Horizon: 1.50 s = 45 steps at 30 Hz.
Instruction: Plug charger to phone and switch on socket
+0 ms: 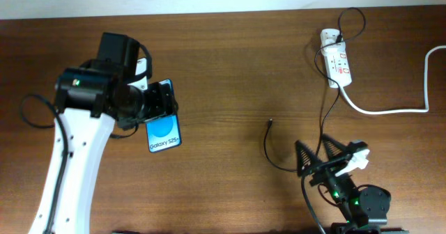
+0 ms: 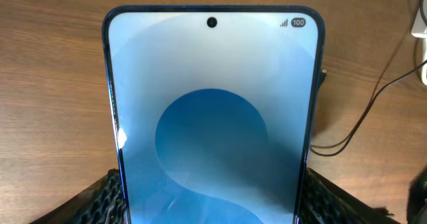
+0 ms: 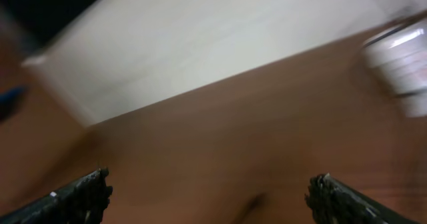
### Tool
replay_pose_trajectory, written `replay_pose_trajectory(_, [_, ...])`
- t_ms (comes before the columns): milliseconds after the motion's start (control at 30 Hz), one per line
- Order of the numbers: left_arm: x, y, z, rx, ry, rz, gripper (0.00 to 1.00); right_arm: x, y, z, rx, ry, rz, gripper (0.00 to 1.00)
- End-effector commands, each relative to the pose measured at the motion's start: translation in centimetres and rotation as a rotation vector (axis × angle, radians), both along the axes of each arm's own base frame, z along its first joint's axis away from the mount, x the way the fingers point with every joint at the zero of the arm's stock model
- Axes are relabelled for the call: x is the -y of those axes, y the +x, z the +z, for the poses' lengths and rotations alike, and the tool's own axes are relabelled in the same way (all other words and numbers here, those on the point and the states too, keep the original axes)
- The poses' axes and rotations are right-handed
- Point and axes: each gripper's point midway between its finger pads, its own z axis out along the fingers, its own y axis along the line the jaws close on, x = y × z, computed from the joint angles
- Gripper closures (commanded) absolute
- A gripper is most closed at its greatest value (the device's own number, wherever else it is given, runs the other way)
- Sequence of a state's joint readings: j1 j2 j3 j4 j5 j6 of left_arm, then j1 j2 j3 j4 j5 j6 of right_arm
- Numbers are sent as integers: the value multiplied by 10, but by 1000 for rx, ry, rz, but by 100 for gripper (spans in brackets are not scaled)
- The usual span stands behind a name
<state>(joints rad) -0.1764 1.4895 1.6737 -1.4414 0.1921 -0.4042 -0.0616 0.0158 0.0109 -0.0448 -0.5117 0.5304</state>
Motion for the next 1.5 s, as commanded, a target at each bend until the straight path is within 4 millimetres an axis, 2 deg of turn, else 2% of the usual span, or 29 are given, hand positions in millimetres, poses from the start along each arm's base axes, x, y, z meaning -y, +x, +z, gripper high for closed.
replay_pose_trajectory(0, [-7, -5, 14, 60, 29, -3, 69, -54, -41, -4, -122, 154, 383, 2])
replay_pose_trajectory(133, [-6, -1, 15, 63, 13, 34, 69, -74, -68, -3, -218, 245, 573, 2])
replay_pose_trajectory(233, [-4, 8, 19, 88, -14, 87, 69, -80, -80, -2, -304, 322, 640, 2])
replay_pose_trajectory(400, [-3, 15, 22, 92, -57, 188, 70, -79, -78, -2, -307, 329, 625, 2])
replay_pose_trajectory(533, [-2, 21, 25, 108, -81, 232, 69, -69, -60, -3, -291, 337, 508, 2])
replay_pose_trajectory(667, [-1, 28, 28, 130, -94, 249, 67, -70, -61, -2, -282, 331, 514, 2])
replay_pose_trajectory(833, [1, 36, 23, 128, -99, 253, 69, -75, -70, 23, -145, 265, 593, 2])
replay_pose_trajectory(933, [2, 40, 14, 102, -91, 254, 69, -78, -81, 48, -94, 238, 633, 2])
replay_pose_trajectory(1000, [4, 42, 9, 84, -94, 251, 69, -78, -89, 72, -52, 220, 637, 2])
replay_pose_trajectory(1133, [6, 43, 8, 76, -101, 247, 69, -80, -99, 93, -53, 199, 645, 2])
replay_pose_trajectory(1300, [6, 42, 7, 71, -101, 246, 69, -78, -108, 105, -115, 156, 599, 2])
replay_pose_trajectory(1467, [6, 40, 7, 63, -104, 244, 68, -74, -117, 99, -262, 75, 554, 2])
